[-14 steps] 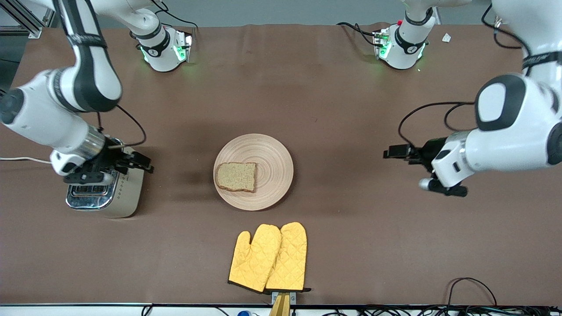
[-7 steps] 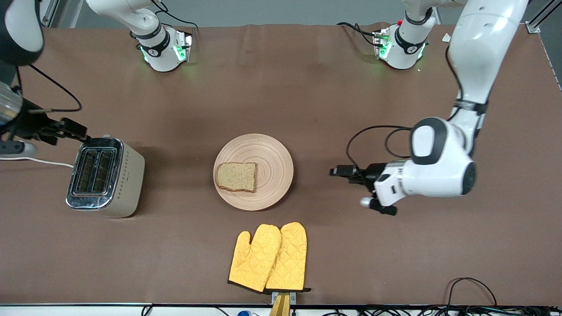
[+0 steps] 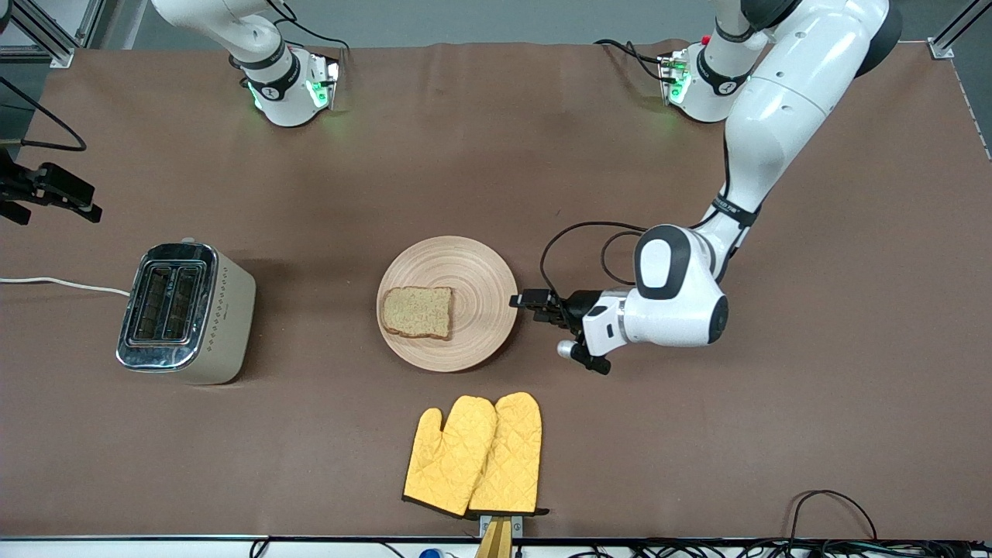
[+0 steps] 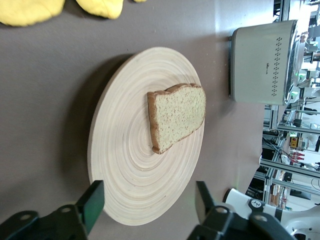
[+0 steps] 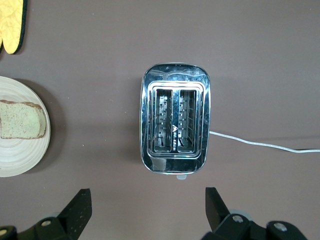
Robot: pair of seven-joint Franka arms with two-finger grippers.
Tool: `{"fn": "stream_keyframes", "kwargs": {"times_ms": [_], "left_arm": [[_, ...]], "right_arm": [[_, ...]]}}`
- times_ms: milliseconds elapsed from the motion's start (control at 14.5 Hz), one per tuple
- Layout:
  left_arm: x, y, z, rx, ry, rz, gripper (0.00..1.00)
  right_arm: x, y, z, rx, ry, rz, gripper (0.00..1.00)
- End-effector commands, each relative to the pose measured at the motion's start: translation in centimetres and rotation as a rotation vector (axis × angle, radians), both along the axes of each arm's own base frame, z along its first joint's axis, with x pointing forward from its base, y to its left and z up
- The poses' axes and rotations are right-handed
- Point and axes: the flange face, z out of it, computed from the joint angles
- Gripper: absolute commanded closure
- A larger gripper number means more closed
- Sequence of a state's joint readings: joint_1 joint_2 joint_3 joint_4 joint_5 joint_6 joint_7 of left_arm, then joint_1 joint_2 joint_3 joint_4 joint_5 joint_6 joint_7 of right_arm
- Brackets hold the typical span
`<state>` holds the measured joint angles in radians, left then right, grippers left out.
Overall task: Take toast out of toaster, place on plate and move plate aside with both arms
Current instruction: 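Lower the left gripper and grasp the rim of the wooden plate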
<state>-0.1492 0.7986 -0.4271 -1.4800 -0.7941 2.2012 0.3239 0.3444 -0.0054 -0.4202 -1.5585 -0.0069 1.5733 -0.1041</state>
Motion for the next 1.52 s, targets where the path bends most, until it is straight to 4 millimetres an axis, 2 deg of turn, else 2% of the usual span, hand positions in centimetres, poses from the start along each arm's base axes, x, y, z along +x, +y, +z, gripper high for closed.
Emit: {"fn": "stream_keyframes", "kwargs": {"times_ms": [0,138,345,690,1172,1448], "left_arm": [[0.7,0.9,-1.3,-0.036,-0.041,-0.022,0.26],[0.3,1.1,-4.0,-0.05,-0.057,-0.06,0.32],[0.5,2.3,-5.4,-0.045,-0.04,-0.049,0.4],[-0.5,2.1,-9.2,-0.036,0.027,-0.044,0.45],[-1.7,0.7,-11.2,-0.042,0.065,-0.048,0.48],[-2.1,-0.8,-10.9,-0.059,0.064,-0.016,0.5]], "right_arm": [[-0.3,-0.2,0.6,-0.02,-0.001,0.014,0.0],[-0.1,0.1,0.4,-0.022,-0.003,0.017,0.0],[-0.2,0.6,0.5,-0.019,0.003,0.028,0.0],[-0.6,1.3,0.6,-0.017,0.02,0.058,0.0],[-0.5,1.6,0.7,-0.019,0.015,0.063,0.0],[-0.5,1.5,0.7,-0.019,0.017,0.064,0.0]]}}
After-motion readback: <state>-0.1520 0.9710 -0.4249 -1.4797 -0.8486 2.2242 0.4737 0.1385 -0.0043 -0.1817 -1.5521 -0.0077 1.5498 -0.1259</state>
